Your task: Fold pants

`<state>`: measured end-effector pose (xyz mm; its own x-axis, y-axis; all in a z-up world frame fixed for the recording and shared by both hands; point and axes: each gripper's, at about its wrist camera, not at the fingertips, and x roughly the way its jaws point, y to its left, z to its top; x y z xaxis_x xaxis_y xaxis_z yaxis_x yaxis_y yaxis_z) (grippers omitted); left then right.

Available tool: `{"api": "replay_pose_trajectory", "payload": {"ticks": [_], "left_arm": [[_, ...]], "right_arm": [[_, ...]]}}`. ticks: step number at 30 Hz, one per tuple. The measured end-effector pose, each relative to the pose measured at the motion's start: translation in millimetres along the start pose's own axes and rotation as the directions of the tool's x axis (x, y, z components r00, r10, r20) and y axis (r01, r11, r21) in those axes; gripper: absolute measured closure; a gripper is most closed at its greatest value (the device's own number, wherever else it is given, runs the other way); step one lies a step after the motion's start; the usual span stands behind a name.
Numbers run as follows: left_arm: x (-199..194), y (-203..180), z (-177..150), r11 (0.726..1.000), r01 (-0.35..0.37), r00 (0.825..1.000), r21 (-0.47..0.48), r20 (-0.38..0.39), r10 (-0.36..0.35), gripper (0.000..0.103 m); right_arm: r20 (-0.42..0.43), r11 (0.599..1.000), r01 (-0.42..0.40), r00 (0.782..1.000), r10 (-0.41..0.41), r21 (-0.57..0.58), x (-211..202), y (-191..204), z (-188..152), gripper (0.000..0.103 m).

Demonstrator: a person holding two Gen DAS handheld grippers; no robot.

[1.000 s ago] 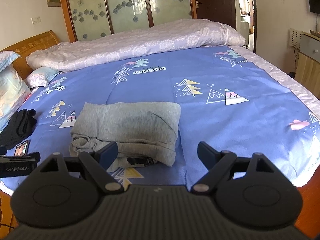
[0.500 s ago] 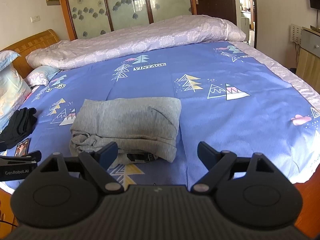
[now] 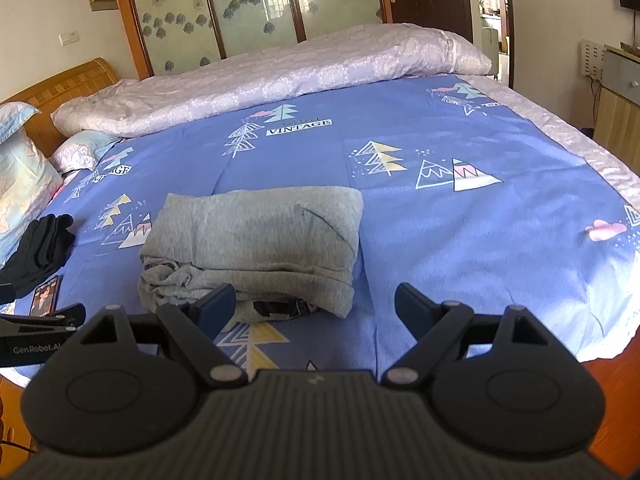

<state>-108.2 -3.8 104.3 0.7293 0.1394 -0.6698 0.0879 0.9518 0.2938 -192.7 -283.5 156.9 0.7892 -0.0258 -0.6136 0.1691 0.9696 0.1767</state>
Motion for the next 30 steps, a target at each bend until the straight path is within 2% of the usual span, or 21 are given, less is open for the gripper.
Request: {"api": "replay_pose_trajectory", "payload": {"ticks": [15,30], "left_arm": [[5.0,-9.6,-2.8,0.999,0.002,1.000,0.037,-0.022,-0.001,0.000],[8.5,-9.7,-3.4,1.000,0.014,0.999,0.028,-0.044,-0.013,0.000]], "right_arm": [[-0.014,1.000,-0.009,1.000,0.009,0.027,5.1,-6.9,-5.2,0.015],[-0.019,0.999,-0.012,1.000,0.013,0.036,7.2,-10.2,-6.4,0.015]]}}
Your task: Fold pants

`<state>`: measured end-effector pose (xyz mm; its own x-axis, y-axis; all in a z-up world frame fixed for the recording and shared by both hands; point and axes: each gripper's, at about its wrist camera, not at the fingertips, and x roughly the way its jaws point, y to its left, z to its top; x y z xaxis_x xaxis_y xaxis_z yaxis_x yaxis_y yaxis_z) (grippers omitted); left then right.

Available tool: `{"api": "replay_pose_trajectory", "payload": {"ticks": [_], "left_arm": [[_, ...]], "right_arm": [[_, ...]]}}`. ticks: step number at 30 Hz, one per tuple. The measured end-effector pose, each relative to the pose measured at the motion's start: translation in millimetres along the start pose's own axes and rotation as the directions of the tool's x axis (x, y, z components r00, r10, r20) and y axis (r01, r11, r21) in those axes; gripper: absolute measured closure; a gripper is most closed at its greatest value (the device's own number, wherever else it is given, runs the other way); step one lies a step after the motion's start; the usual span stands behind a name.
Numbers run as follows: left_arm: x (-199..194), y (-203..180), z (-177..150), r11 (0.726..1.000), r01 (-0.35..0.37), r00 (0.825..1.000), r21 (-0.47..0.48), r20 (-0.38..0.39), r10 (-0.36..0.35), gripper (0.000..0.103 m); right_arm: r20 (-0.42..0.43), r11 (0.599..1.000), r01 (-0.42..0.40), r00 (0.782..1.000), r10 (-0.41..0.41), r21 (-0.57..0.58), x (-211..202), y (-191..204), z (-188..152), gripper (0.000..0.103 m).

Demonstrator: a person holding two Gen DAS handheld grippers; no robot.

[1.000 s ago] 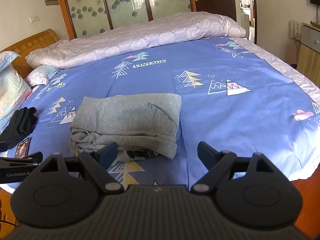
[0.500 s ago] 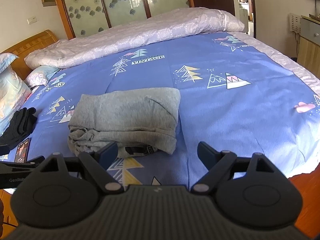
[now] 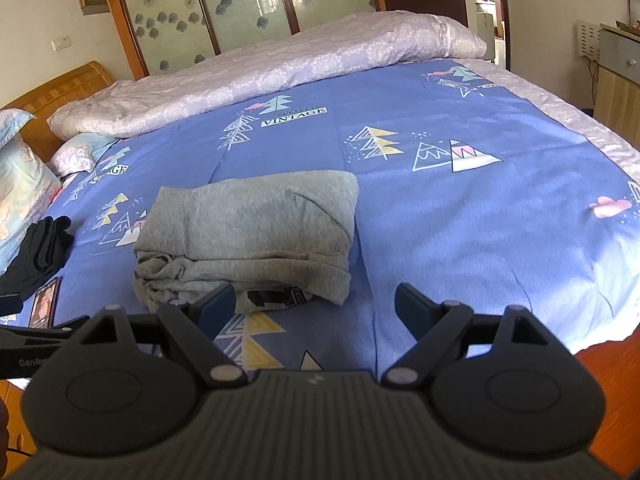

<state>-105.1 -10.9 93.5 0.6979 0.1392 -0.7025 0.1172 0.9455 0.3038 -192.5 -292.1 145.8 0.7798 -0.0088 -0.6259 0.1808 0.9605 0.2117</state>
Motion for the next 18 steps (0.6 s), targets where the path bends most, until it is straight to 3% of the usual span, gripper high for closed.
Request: {"api": "replay_pose_trajectory", "payload": {"ticks": [12,18], "left_arm": [[0.4,1.3,-0.1,1.000,-0.001,1.000,-0.005,-0.006,0.001,0.000],[0.3,3.1,0.0,0.999,0.046,0.999,-0.018,-0.002,-0.046,0.000]], "right_arm": [[-0.002,1.000,0.000,1.000,0.000,0.001,0.4,-0.7,-0.4,0.015],[-0.001,1.000,0.002,1.000,-0.002,0.002,0.4,-0.2,-1.0,0.015]]}}
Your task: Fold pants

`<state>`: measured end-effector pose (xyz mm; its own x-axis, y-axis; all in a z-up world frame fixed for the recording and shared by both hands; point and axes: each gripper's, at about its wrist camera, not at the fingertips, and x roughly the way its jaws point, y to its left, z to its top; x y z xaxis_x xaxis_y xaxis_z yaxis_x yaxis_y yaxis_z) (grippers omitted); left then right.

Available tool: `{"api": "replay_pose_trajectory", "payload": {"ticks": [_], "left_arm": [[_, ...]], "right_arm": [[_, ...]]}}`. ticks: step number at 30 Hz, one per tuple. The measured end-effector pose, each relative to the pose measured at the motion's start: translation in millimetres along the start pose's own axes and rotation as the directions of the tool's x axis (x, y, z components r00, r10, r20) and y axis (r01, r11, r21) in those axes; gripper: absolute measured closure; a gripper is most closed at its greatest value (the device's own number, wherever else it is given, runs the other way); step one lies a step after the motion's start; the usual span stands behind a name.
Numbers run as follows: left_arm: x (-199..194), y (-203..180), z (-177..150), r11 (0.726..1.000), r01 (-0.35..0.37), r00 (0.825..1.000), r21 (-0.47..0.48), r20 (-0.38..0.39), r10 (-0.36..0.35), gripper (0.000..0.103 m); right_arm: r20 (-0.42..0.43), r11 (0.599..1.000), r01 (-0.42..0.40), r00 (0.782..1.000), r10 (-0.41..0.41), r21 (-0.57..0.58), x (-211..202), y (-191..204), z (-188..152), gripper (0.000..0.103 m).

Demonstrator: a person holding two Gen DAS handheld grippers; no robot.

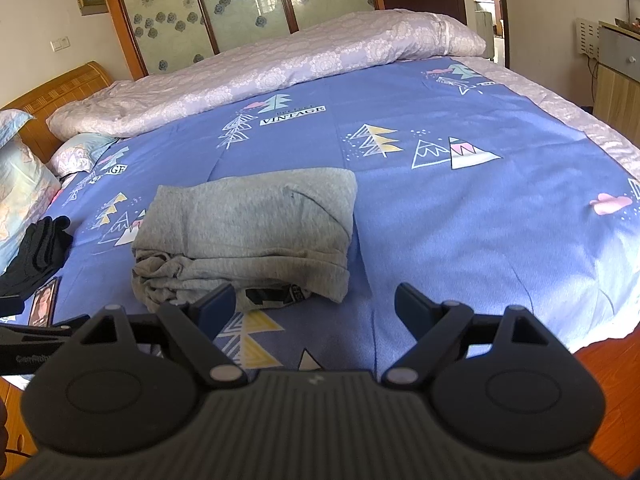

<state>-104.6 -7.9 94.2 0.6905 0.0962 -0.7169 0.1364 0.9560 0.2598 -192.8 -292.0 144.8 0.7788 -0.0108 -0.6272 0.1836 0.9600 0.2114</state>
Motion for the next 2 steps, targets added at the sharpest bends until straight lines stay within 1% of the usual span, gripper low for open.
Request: {"api": "replay_pose_trajectory", "payload": {"ticks": [2], "left_arm": [[0.1,-0.9,0.1,1.000,0.012,1.000,0.003,-0.002,-0.012,0.000]], "right_arm": [[0.002,1.000,0.003,1.000,-0.003,0.002,0.6,-1.0,-1.1,0.015]]}}
